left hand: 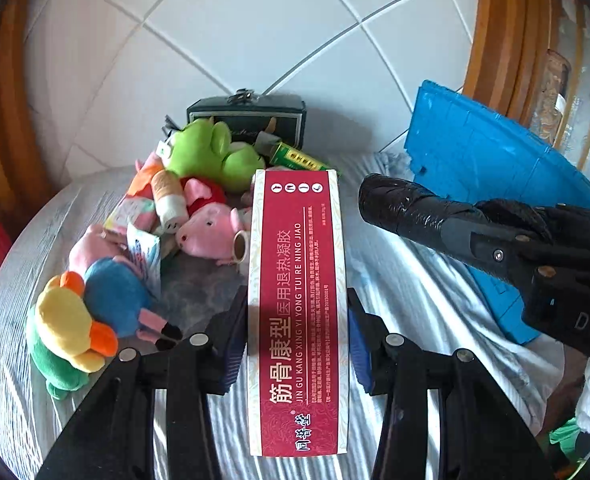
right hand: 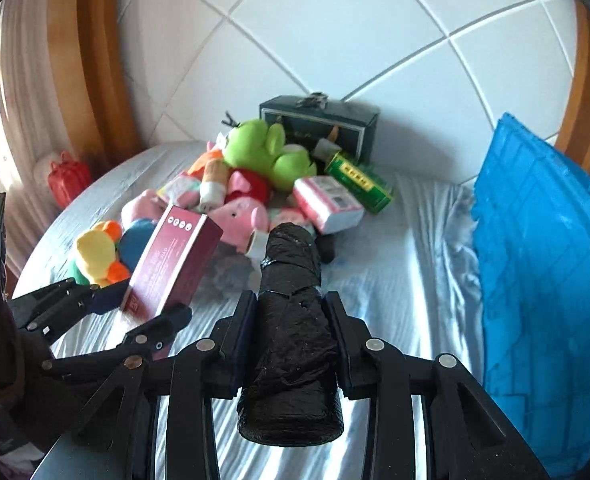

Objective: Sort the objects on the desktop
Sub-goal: 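Carry red box and black umbrella into the blue crate and release both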

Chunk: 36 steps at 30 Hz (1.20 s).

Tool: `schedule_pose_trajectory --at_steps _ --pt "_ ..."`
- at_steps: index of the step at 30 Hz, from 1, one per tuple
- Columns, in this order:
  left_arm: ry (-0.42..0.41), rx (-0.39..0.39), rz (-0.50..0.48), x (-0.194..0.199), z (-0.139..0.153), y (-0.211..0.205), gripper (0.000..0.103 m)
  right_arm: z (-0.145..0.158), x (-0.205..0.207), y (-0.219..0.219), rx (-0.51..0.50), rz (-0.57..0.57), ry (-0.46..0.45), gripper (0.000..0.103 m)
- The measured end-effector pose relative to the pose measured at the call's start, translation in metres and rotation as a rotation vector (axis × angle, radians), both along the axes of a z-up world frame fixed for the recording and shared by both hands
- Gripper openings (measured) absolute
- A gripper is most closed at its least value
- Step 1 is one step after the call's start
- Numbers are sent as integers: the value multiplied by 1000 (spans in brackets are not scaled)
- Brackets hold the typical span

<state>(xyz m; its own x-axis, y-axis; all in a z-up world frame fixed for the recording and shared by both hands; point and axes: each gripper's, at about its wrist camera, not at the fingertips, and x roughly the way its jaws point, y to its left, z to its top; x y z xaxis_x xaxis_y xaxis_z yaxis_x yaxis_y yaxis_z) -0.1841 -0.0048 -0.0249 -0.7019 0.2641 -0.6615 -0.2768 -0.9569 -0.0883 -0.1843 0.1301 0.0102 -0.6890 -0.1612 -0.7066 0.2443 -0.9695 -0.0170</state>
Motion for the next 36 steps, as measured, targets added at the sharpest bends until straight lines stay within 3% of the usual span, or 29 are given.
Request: schedule_pose_trajectory --at_steps 10,13,16,21,26,28,31,36 --pt "128 54 -144 -10 105 157 44 112 27 148 24 -136 215 34" --pt "158 68 -210 -10 133 221 44 137 34 207 44 -188 247 34" --pt "123 75 -275 -15 145 285 44 147 35 269 75 -256 239 34" --pt "-20 47 -344 -35 136 378 44 126 9 370 63 -354 101 34" --pt "-177 -70 -367 -52 101 446 44 79 0 437 -10 -395 -81 34" --pt "-244 -83 -369 -57 88 459 44 66 2 452 -23 -400 -131 34" --pt "-280 -141 -370 -59 77 473 44 55 5 465 -43 -389 -175 34" --pt "-279 -176 -363 -56 71 479 44 47 9 475 -26 -392 -207 35"
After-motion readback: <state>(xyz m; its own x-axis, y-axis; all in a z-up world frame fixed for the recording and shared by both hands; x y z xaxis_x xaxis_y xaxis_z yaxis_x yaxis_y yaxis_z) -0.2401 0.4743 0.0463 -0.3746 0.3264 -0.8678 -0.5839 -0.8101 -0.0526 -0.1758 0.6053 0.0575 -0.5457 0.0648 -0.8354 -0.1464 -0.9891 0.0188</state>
